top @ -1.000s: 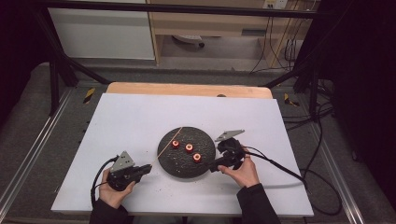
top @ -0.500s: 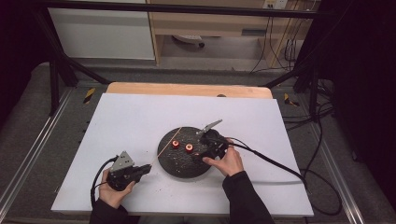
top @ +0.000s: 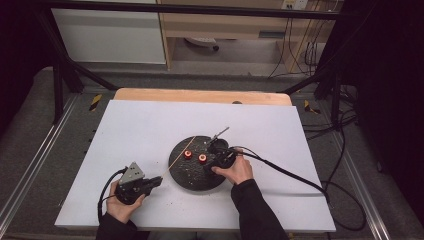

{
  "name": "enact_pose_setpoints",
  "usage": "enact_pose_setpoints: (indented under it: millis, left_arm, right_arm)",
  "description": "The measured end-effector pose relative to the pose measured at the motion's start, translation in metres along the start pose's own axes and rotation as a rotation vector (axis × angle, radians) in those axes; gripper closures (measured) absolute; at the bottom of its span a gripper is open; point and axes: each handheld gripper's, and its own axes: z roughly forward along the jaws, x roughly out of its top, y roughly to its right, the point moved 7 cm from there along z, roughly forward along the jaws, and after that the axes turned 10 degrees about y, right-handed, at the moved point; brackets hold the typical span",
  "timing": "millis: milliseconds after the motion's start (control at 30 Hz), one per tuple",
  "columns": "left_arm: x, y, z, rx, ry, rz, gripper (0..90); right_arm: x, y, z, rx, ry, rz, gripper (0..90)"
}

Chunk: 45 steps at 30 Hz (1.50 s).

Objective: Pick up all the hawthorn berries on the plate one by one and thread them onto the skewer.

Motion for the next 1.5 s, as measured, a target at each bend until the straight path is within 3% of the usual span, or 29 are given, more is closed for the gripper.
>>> enact_pose_setpoints:
  millis: [333, 533, 1000, 1267, 1500]
  left_arm:
    - [-0.001, 0.001, 0.001, -0.001, -0.005, 0.005, 87.9]
    - [0.0, 0.002, 0.001, 0.001, -0.001, 0.005, 87.9]
    - [0.001, 0.006, 0.002, 0.0, 0.013, 0.004, 87.9]
    - [0.001, 0.009, 0.003, -0.001, 0.018, -0.002, 87.8]
    - [0.002, 0.012, 0.004, 0.002, 0.025, -0.003, 87.8]
  right_arm:
    - [-0.002, 0.001, 0.005, 0.015, -0.042, 0.048, 61.0]
    - [-0.002, 0.0, 0.004, 0.023, -0.039, 0.061, 62.0]
    - [0.012, -0.001, -0.033, 0.019, 0.122, 0.124, 62.6]
    - [0.008, 0.005, -0.045, 0.022, 0.207, 0.156, 62.6]
    - [0.002, 0.012, -0.055, 0.045, 0.318, 0.212, 62.7]
